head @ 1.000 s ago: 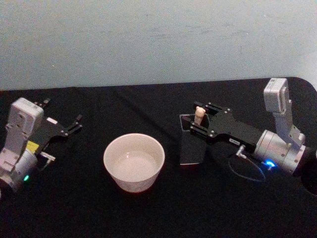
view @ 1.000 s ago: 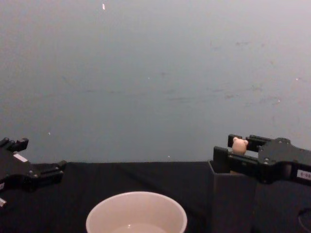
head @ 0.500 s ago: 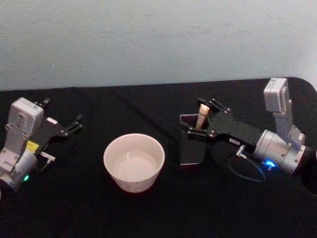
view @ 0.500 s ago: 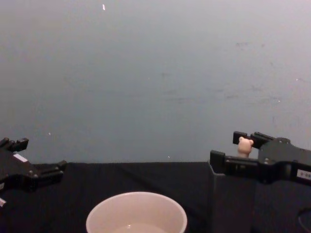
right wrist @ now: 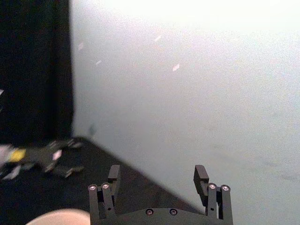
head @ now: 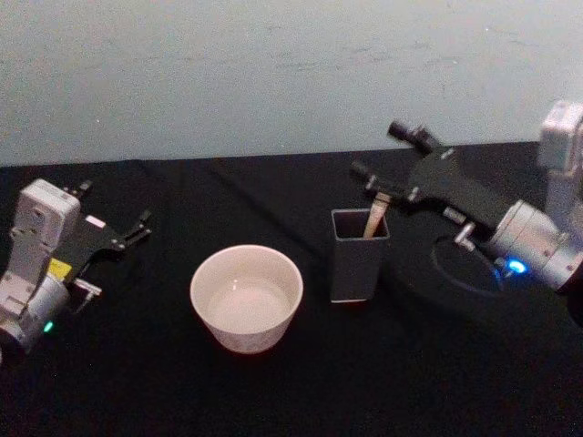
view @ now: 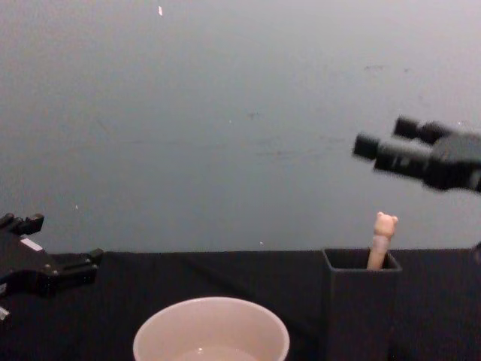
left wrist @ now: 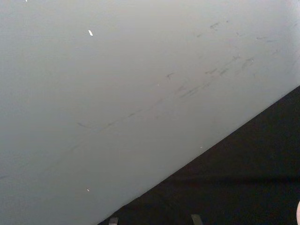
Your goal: Pick up the stirring spoon with one hand, stir inside the cup, then place it back in its original position.
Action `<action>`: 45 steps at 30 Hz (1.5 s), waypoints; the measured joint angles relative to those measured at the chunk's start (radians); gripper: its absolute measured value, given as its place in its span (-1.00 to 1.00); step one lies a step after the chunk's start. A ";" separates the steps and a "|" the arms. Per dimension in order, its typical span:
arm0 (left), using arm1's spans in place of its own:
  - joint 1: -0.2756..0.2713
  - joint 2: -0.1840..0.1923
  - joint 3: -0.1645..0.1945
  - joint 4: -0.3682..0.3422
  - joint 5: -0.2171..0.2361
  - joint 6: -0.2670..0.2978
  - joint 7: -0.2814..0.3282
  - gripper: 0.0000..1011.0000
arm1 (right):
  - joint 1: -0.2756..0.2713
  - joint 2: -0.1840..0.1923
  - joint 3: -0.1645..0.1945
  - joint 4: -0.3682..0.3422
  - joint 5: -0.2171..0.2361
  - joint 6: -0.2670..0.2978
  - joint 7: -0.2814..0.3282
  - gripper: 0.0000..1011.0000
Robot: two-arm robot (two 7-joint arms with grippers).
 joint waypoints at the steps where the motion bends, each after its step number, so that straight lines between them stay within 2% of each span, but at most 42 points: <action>1: 0.000 0.000 0.000 0.000 0.000 0.000 0.000 0.98 | -0.004 -0.001 0.011 -0.006 0.001 -0.003 -0.012 0.98; 3: 0.000 0.000 0.000 0.000 0.000 0.000 0.000 0.98 | -0.013 -0.005 0.030 -0.018 0.000 -0.009 -0.045 0.98; 5: 0.000 0.000 0.000 0.000 0.000 0.000 0.000 0.98 | -0.025 -0.013 0.055 -0.026 -0.018 -0.014 -0.104 0.98; 6: 0.000 0.000 0.000 0.000 0.000 0.000 0.000 0.98 | -0.029 -0.017 0.062 -0.027 -0.028 -0.014 -0.125 0.98; 7: 0.000 0.000 0.000 0.000 0.000 0.000 0.000 0.98 | -0.036 -0.024 0.074 -0.026 -0.056 -0.013 -0.174 0.98; 9: 0.000 0.000 0.000 0.000 0.000 0.000 0.000 0.98 | -0.045 -0.037 0.085 -0.015 -0.096 0.003 -0.246 0.98; 14: 0.000 0.000 0.000 0.000 0.000 0.000 0.000 0.98 | -0.049 -0.063 0.091 0.033 -0.141 0.057 -0.325 0.98; 19: 0.000 0.000 0.000 0.000 0.000 0.000 0.000 0.98 | -0.047 -0.082 0.085 0.082 -0.165 0.090 -0.345 0.98; 29: 0.000 0.000 0.000 0.000 0.000 0.000 0.000 0.98 | -0.027 -0.110 0.065 0.173 -0.211 0.126 -0.322 0.98; 45: 0.000 0.000 0.000 0.000 0.000 0.000 0.000 0.98 | -0.027 -0.108 0.065 0.170 -0.209 0.126 -0.323 0.98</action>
